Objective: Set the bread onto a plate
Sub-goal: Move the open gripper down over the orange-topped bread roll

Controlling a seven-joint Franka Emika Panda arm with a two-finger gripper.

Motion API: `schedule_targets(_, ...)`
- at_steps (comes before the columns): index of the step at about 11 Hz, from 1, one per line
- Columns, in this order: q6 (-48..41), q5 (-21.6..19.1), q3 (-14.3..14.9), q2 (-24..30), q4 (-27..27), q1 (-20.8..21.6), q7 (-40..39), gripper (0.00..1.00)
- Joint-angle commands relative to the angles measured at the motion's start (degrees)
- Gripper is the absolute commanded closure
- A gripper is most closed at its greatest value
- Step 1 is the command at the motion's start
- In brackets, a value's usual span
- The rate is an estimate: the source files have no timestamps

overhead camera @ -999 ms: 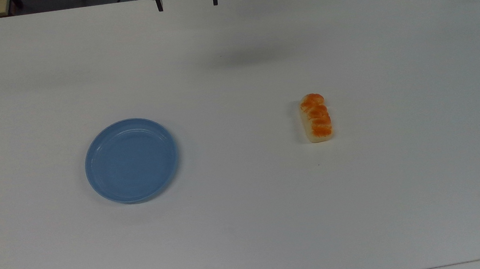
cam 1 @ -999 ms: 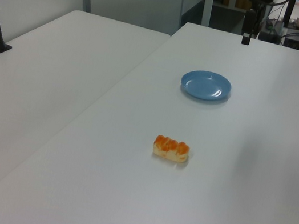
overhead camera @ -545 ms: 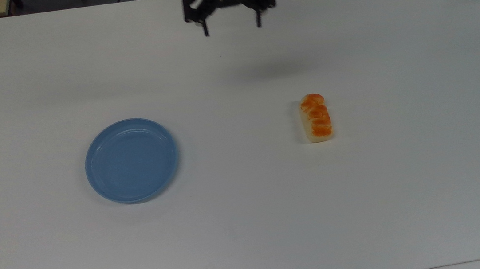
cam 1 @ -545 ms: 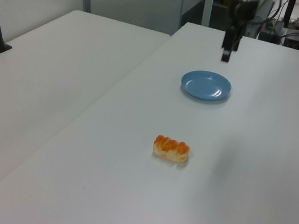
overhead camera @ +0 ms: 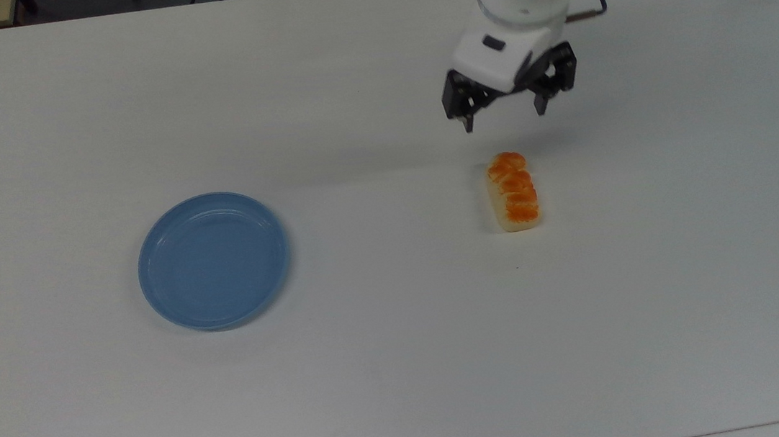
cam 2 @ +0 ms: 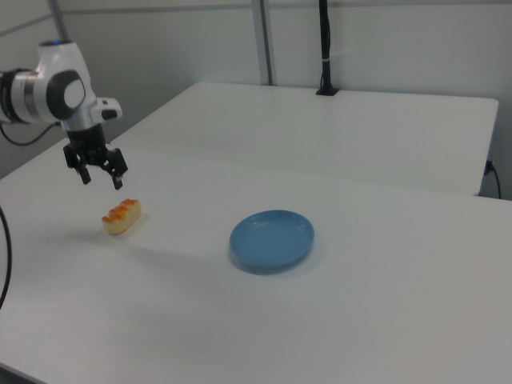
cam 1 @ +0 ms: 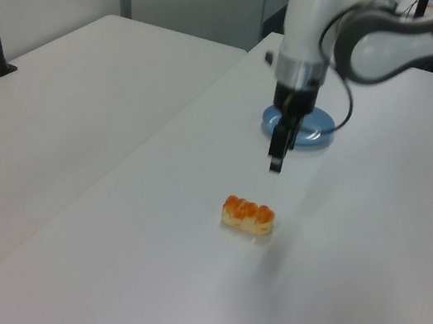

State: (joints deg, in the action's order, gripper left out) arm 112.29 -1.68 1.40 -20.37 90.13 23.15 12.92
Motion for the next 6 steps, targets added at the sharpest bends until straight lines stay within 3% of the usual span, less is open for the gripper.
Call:
schedule_targets(1, 5.5, 1.0, 0.7, -6.9, -2.1, 2.1, 4.1, 0.00)
schedule_targets(6, 9.2, 2.0, 0.7, -12.3, -4.3, 2.5, 5.9, 0.10)
